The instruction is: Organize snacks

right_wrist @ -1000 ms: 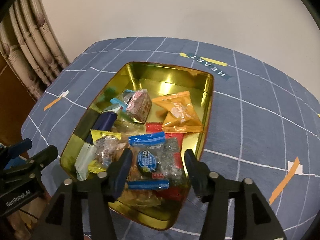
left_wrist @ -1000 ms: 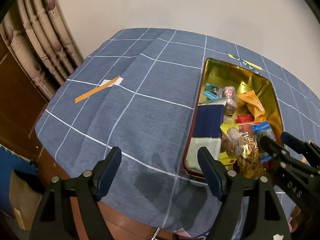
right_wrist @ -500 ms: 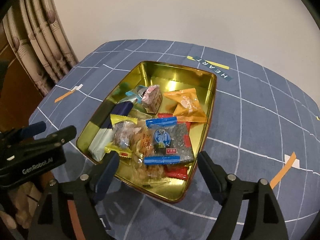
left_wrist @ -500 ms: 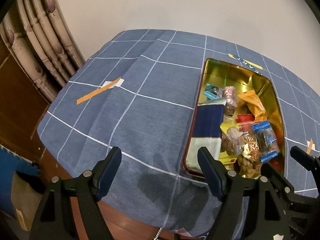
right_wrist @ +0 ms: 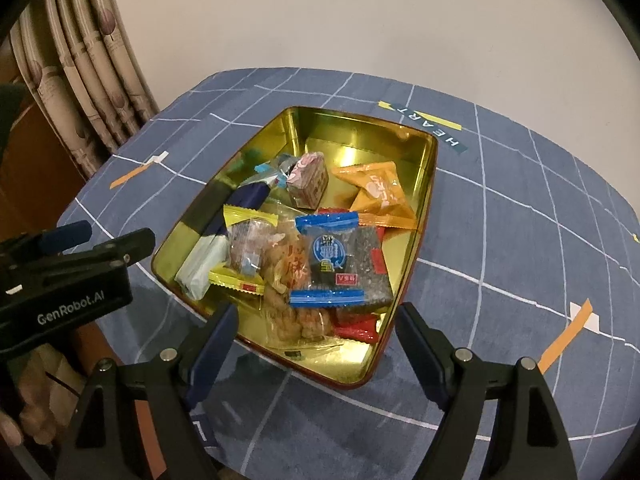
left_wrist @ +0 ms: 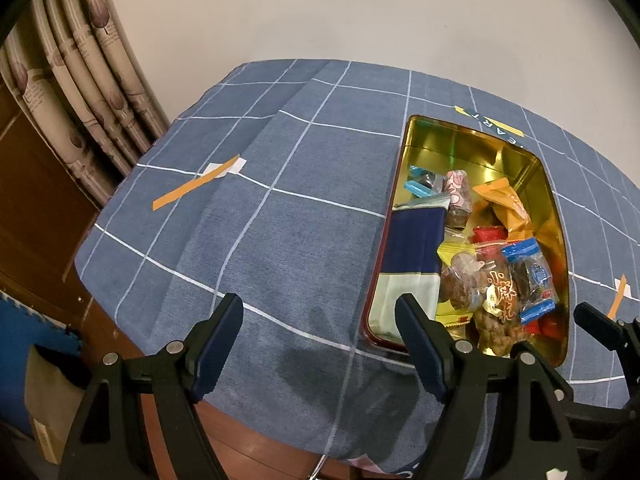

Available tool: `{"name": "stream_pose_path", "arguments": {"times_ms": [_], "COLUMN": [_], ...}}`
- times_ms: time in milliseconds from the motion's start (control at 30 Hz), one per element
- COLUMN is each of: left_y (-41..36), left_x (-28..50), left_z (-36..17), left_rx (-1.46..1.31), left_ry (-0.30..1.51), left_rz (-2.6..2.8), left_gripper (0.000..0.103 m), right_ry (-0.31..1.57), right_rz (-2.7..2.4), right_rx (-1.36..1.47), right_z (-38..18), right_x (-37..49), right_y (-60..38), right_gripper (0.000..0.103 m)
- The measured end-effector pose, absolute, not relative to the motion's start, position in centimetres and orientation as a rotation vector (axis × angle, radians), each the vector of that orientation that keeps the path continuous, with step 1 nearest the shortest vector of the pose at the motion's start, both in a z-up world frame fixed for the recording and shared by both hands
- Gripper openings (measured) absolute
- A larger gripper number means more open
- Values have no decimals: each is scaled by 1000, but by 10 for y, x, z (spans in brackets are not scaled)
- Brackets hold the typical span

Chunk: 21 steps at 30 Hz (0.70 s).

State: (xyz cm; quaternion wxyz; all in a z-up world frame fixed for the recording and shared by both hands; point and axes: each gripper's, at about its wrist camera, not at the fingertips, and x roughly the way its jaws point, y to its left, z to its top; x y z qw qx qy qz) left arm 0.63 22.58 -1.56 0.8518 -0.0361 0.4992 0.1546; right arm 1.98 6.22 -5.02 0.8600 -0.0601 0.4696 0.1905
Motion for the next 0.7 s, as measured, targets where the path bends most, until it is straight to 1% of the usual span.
{"name": "stream_pose_path", "arguments": {"times_ms": [600,667,700], "left_y": [230,229,229], "left_x": [7,7,7], "left_z": [-17,-17,-17], "left_rx": [-119,-118,-118], "left_ry": [1049,1055,1055], "left_rz": [304,302,304], "left_gripper": [76,78,81], "right_ry": [980,977,976], "right_rz": [401,398,399], "right_rx": [-122,-122,-119], "right_z": [-48,-47,-46], "right_x": [19,20,19], "right_y": [62,62,62], "right_gripper": [82,82,82]}}
